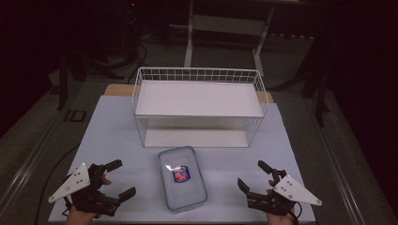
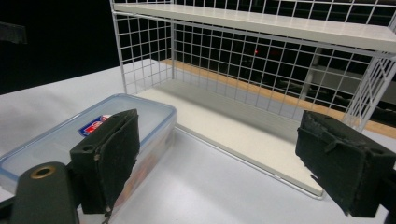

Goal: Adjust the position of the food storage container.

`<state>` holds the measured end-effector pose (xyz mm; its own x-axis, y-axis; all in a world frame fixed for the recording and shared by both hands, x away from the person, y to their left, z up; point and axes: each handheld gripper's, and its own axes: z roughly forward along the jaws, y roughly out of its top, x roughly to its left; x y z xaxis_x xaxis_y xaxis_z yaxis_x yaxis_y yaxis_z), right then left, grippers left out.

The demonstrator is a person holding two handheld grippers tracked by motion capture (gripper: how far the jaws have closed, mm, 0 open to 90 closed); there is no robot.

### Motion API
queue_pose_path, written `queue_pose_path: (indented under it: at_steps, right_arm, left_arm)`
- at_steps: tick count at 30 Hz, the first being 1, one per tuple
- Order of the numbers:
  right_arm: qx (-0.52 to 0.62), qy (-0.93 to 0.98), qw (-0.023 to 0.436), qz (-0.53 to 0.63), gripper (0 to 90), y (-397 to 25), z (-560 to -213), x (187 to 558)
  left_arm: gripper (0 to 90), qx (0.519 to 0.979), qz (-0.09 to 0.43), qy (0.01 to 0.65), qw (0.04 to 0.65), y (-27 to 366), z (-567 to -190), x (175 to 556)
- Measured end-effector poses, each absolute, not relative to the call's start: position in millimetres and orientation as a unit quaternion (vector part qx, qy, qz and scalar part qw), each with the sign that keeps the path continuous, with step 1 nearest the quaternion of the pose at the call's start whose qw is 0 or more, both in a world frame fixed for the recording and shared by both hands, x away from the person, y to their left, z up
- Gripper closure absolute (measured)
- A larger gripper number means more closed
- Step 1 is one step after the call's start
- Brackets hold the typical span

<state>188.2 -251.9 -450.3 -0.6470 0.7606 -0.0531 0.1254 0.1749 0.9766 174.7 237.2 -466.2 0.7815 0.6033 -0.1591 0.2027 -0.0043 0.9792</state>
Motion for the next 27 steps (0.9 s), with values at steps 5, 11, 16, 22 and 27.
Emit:
queue_pose_path:
  at_steps: [5, 11, 16, 22, 27]
  right_arm:
    - [0.314, 0.712, 0.281, 0.562, 13.4, -252.3, -448.6, 187.8]
    - [0.320, 0.711, 0.276, 0.562, 13.4, -257.3, -445.4, 188.8]
    - [0.329, 0.708, 0.274, 0.562, 13.3, -262.1, -445.0, 186.8]
    - [0.335, 0.698, 0.278, 0.569, 13.4, -266.3, -442.2, 184.8]
    - [0.333, 0.698, 0.277, 0.570, 13.4, -264.8, -441.5, 184.2]
  left_arm:
    - [0.0, 0.690, 0.152, 0.291, 0.645, 237.4, -463.6, 174.5]
    - [0.0, 0.690, 0.143, 0.287, 0.649, 236.2, -457.5, 175.0]
    - [0.3, 0.706, 0.127, 0.286, 0.635, 231.0, -458.0, 174.2]
    - [24.6, 0.733, 0.100, 0.271, 0.616, 232.7, -459.3, 173.4]
    - [55.9, 0.776, 0.068, 0.255, 0.573, 226.2, -465.8, 175.8]
